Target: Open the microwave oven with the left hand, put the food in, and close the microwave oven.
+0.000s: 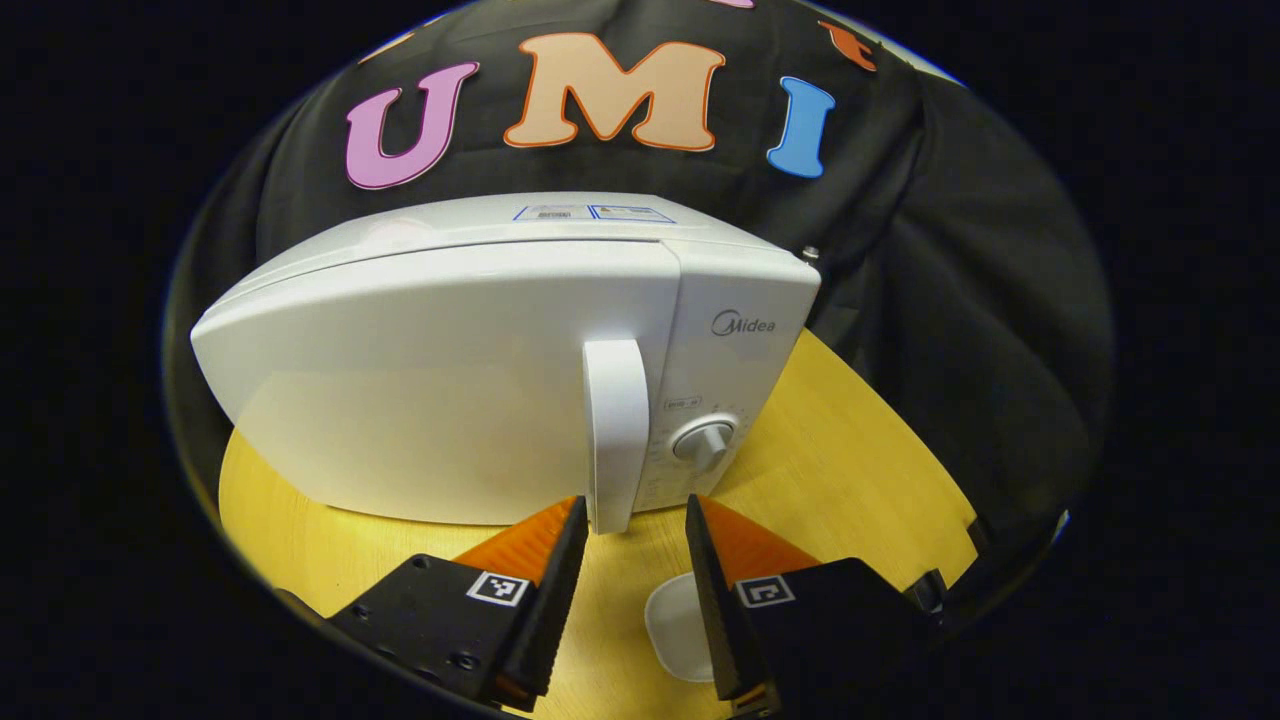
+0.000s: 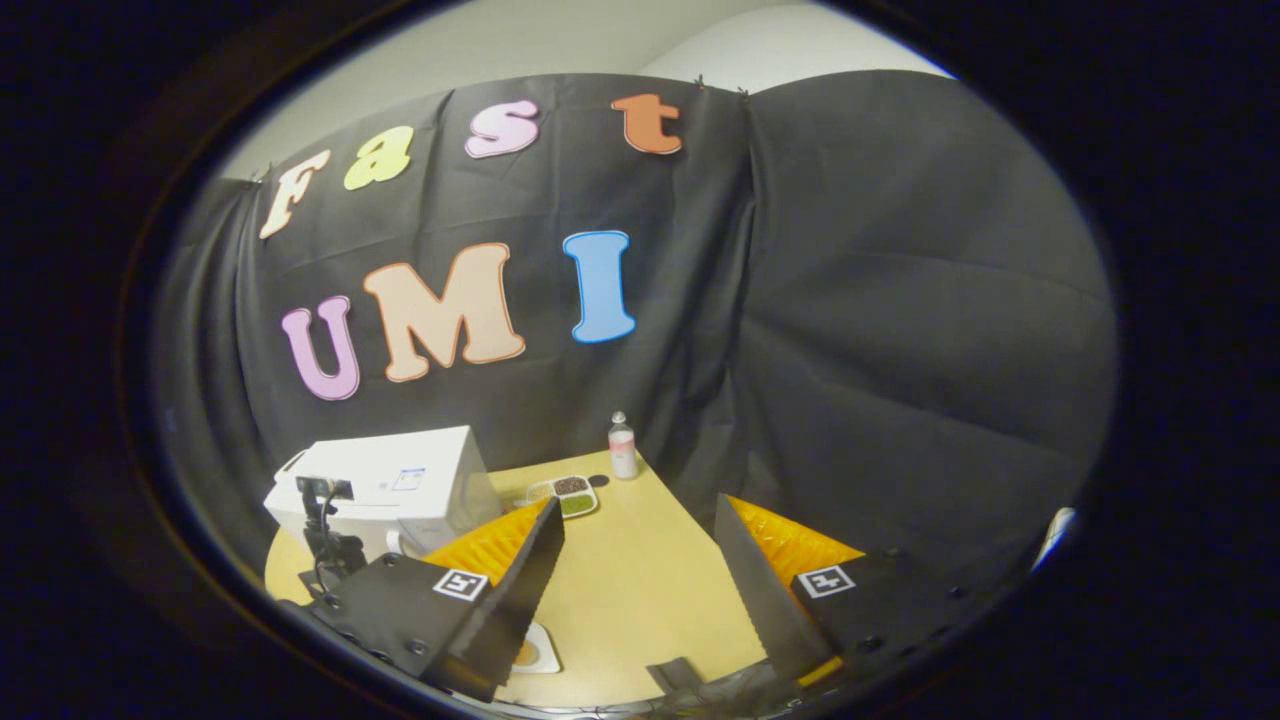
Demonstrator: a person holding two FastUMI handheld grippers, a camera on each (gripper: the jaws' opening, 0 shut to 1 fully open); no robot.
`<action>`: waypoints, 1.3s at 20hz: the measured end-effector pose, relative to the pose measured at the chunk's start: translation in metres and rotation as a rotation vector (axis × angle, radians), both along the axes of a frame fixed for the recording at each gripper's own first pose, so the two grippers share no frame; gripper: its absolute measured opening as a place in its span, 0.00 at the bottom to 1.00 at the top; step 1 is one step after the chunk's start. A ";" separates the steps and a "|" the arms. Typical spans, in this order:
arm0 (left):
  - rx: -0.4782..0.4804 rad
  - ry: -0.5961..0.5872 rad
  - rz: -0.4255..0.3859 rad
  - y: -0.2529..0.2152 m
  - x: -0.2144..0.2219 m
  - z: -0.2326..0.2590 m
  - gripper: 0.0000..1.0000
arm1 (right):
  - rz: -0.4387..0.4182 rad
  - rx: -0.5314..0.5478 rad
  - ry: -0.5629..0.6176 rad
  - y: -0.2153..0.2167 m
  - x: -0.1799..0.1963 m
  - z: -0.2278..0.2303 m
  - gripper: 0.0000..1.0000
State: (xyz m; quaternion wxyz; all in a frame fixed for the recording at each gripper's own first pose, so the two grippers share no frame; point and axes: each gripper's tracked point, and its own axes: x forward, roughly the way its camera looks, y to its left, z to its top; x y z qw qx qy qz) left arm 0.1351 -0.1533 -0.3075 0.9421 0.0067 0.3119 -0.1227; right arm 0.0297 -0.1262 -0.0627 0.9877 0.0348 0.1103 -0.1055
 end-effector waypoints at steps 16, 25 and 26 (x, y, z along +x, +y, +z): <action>0.082 0.010 0.055 0.011 0.015 -0.007 0.19 | 0.047 -0.002 0.042 0.000 0.021 -0.013 0.95; 0.052 -0.004 0.077 0.012 0.014 -0.006 0.07 | 0.088 0.004 0.095 0.010 0.014 -0.031 0.95; 0.032 -0.012 0.097 0.012 0.014 -0.005 0.07 | 0.096 0.001 0.099 0.013 0.015 -0.031 0.92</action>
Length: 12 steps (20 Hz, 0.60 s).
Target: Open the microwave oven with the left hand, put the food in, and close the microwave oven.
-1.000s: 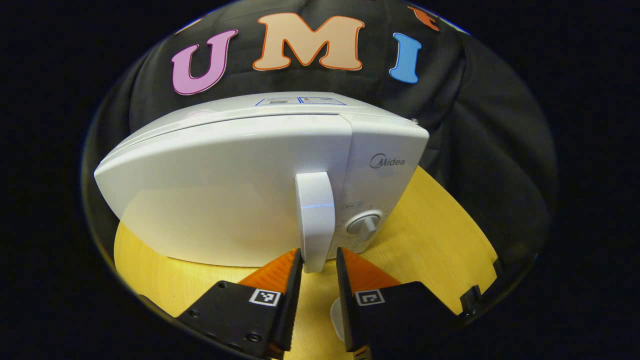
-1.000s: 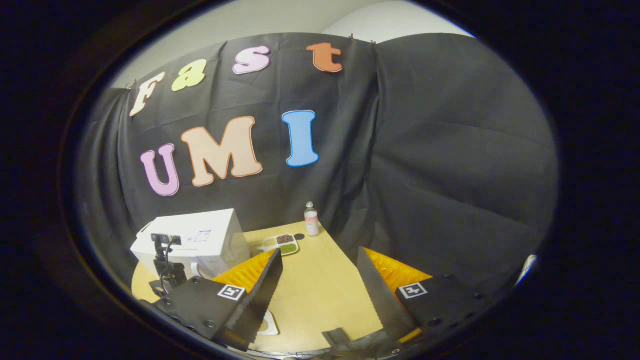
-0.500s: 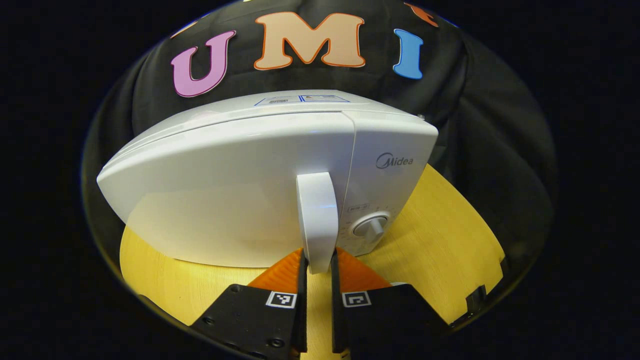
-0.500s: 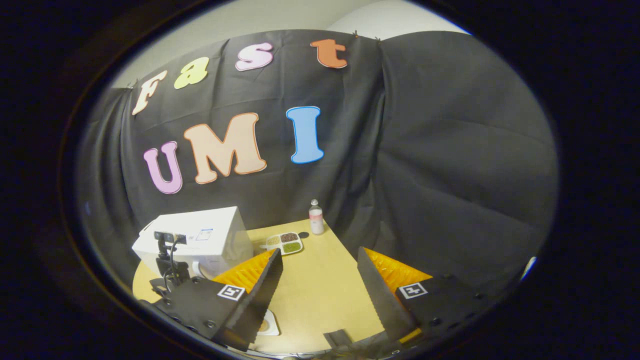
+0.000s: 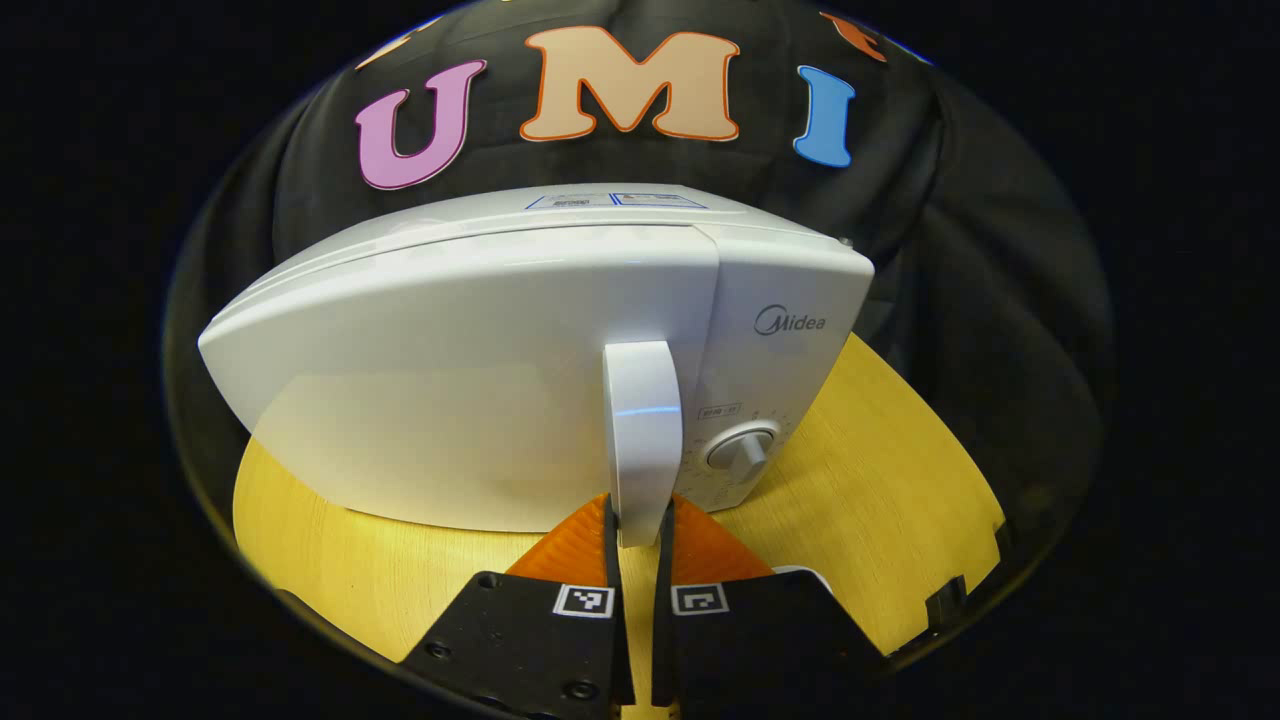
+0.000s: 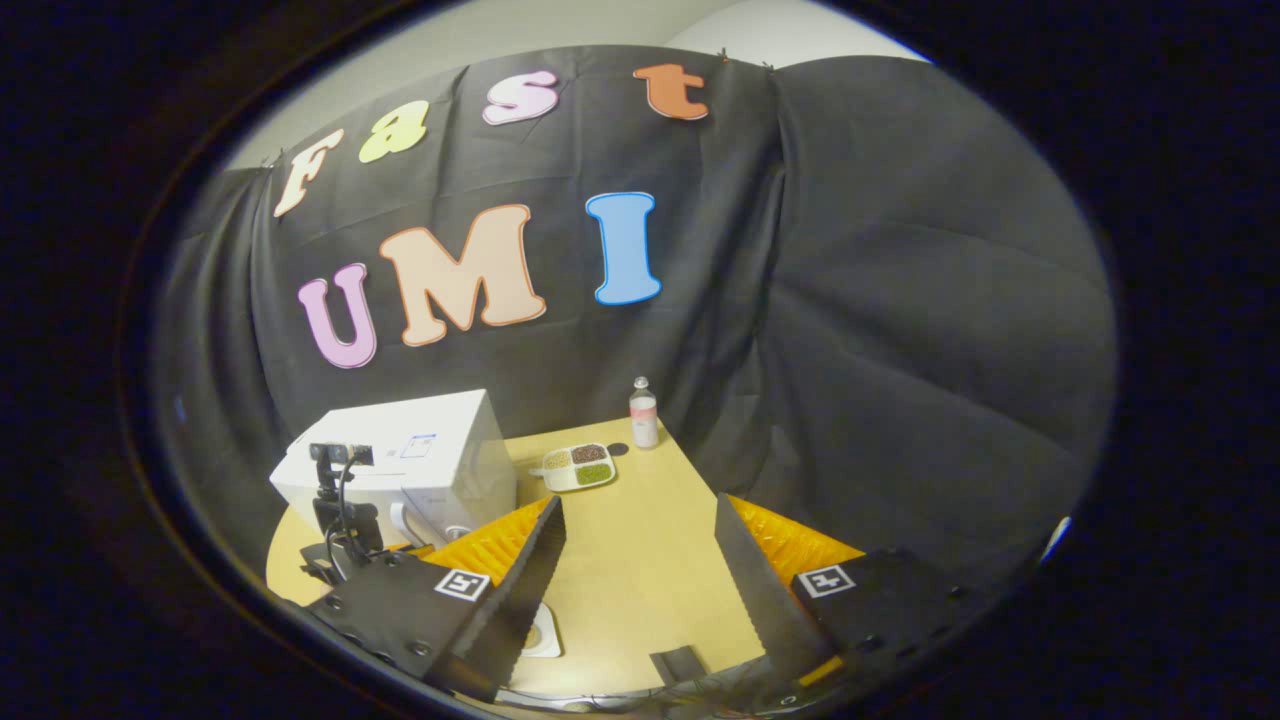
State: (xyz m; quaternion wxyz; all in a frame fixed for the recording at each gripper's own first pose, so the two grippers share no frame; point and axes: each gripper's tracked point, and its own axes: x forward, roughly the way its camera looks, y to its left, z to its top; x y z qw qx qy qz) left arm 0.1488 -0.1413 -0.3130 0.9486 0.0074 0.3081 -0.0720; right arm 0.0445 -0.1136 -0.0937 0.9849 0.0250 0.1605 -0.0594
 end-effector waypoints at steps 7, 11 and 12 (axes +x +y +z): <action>-0.049 -0.032 0.066 0.000 0.000 0.002 0.02 | 0.034 0.024 -0.005 0.014 0.006 0.003 0.92; -0.079 -0.005 0.103 0.001 -0.002 0.004 0.01 | 0.046 0.036 0.017 0.015 0.012 -0.002 0.95; -0.087 0.002 0.107 0.001 -0.003 0.004 0.01 | 0.048 0.036 0.019 0.015 0.014 -0.001 0.92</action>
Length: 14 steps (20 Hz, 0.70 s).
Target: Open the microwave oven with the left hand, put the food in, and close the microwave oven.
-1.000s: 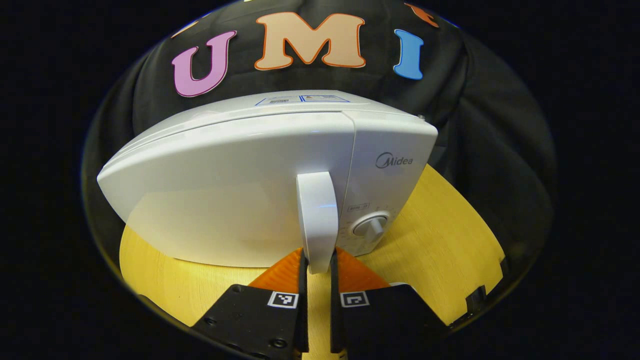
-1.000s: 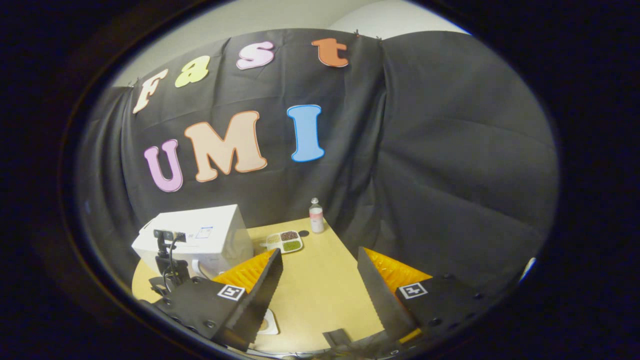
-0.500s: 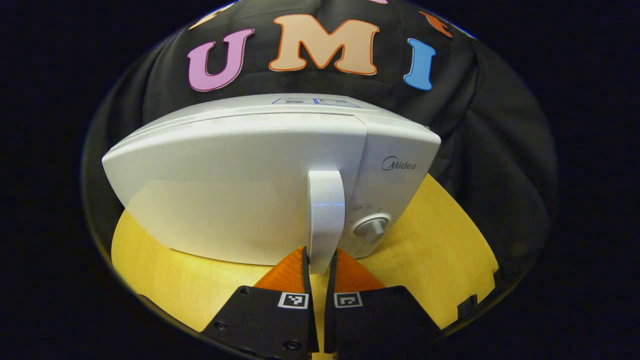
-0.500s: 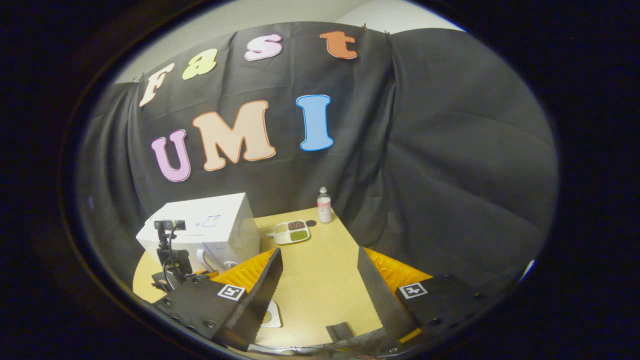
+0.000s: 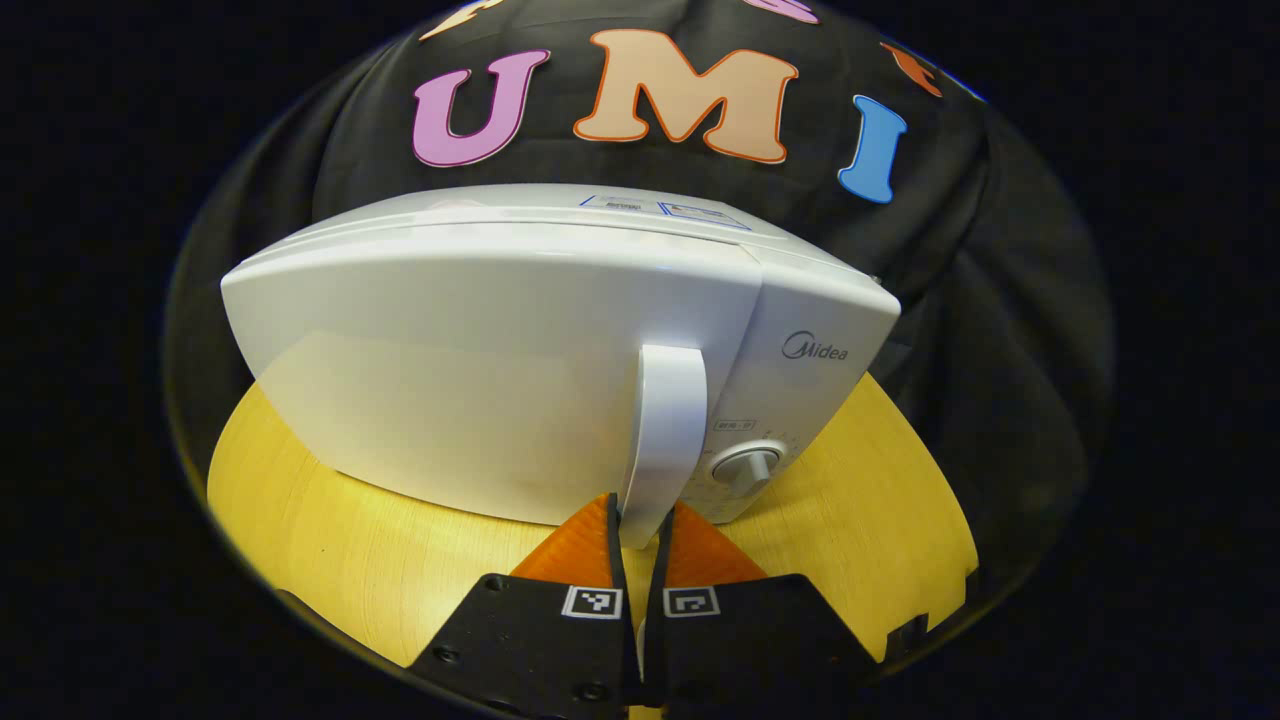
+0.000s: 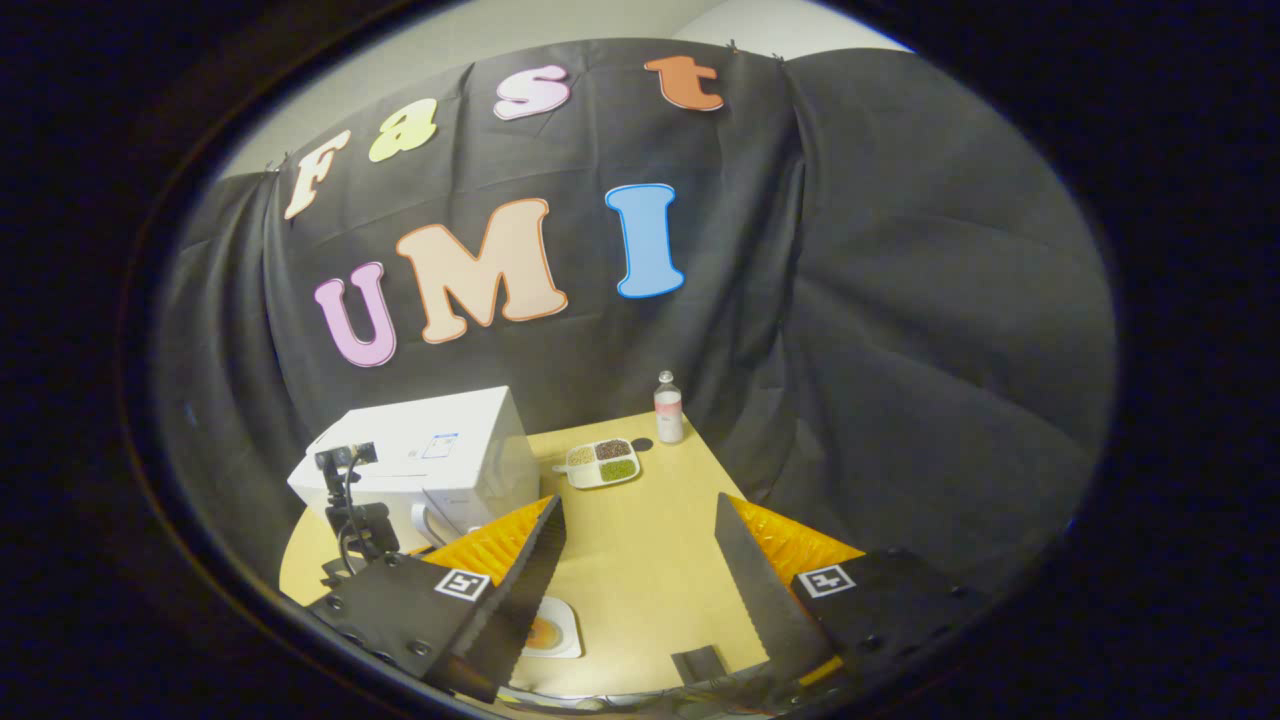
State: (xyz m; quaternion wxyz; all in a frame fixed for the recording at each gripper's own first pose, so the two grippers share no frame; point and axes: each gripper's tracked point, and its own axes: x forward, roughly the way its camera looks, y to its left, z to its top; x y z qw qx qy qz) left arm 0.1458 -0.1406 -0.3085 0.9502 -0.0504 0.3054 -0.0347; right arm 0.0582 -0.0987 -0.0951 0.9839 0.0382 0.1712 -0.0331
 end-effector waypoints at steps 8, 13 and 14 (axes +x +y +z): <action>0.011 -0.063 0.017 0.014 -0.009 0.015 0.00 | 0.024 0.030 0.044 0.002 0.020 -0.010 0.93; 0.011 -0.017 -0.034 0.010 -0.016 -0.002 0.01 | 0.054 0.031 0.063 0.005 0.025 -0.018 0.92; 0.012 -0.028 -0.060 0.005 -0.017 0.000 0.01 | 0.057 0.030 0.064 0.006 0.024 -0.020 0.92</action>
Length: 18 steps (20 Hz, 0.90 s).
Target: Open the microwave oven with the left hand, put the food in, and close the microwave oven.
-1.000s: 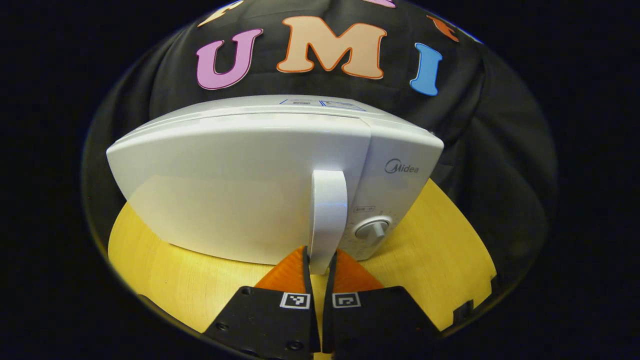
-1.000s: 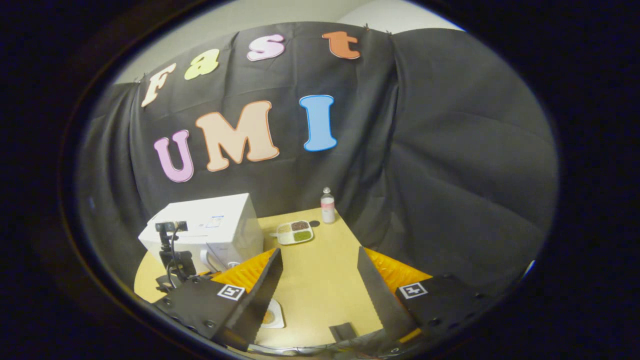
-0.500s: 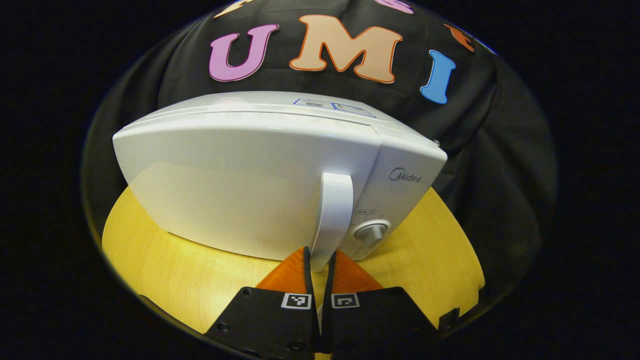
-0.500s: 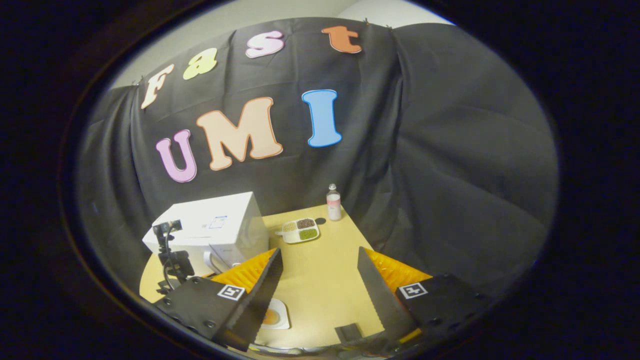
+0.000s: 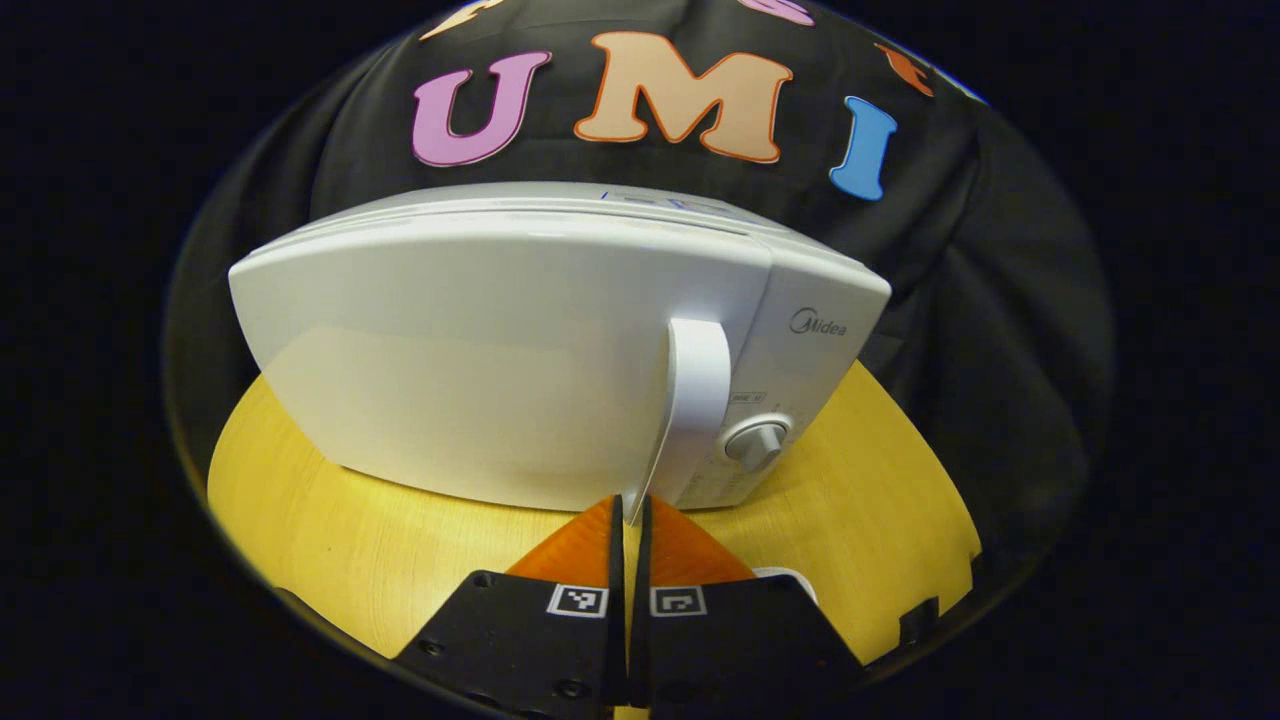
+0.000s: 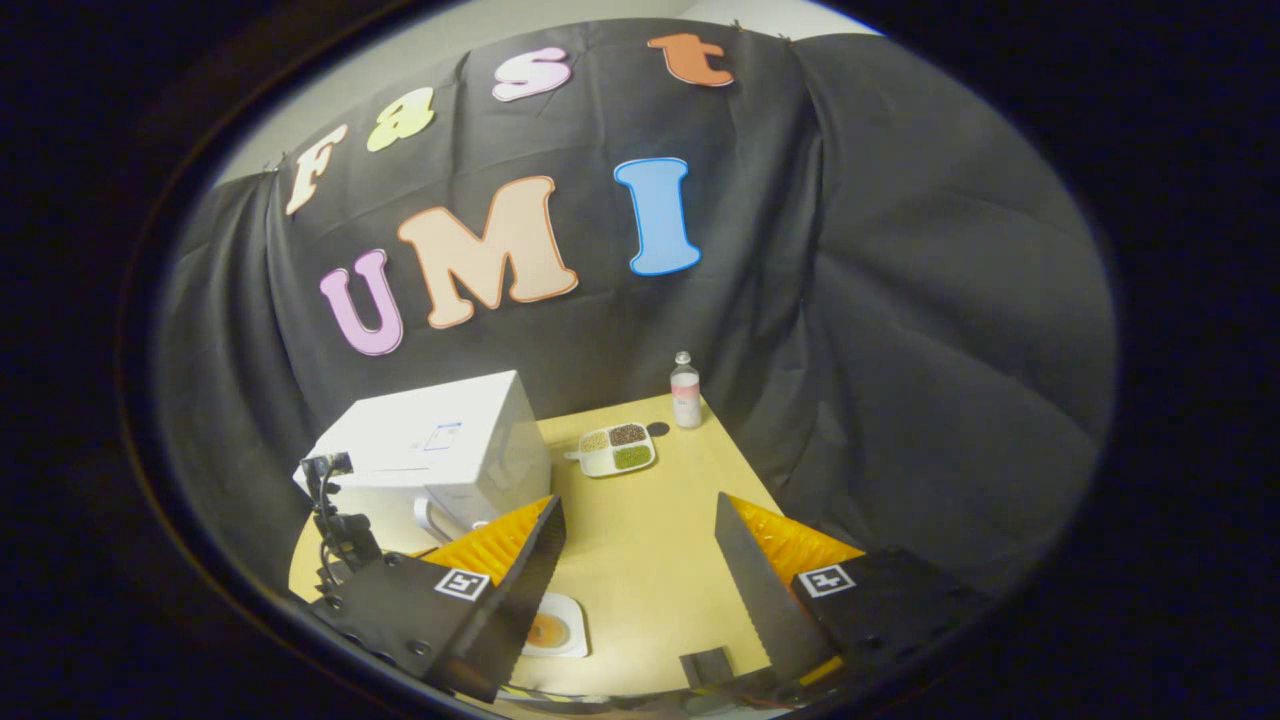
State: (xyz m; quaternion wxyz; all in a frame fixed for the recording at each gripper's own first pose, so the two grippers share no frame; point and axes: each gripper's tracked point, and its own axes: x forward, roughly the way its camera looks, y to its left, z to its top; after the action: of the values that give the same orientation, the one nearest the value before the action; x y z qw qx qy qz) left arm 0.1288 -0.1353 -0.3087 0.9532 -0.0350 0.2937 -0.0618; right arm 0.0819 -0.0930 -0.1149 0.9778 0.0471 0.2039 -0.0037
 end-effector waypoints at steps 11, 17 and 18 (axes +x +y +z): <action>0.062 0.025 0.019 -0.004 0.017 -0.020 0.77 | -0.063 0.001 0.025 -0.021 -0.025 -0.010 0.92; 0.052 0.009 0.013 -0.012 0.031 -0.014 0.48 | -0.076 -0.006 0.039 -0.022 -0.031 -0.015 0.92; 0.049 0.007 0.017 -0.012 0.034 -0.011 0.41 | -0.071 -0.009 0.041 -0.021 -0.032 -0.015 0.92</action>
State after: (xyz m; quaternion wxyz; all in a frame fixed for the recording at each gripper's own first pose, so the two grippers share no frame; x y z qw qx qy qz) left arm 0.1632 -0.1474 -0.3196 0.9532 -0.0141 0.2984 -0.0464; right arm 0.0502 -0.1135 -0.1296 0.9729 0.0499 0.2221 -0.0400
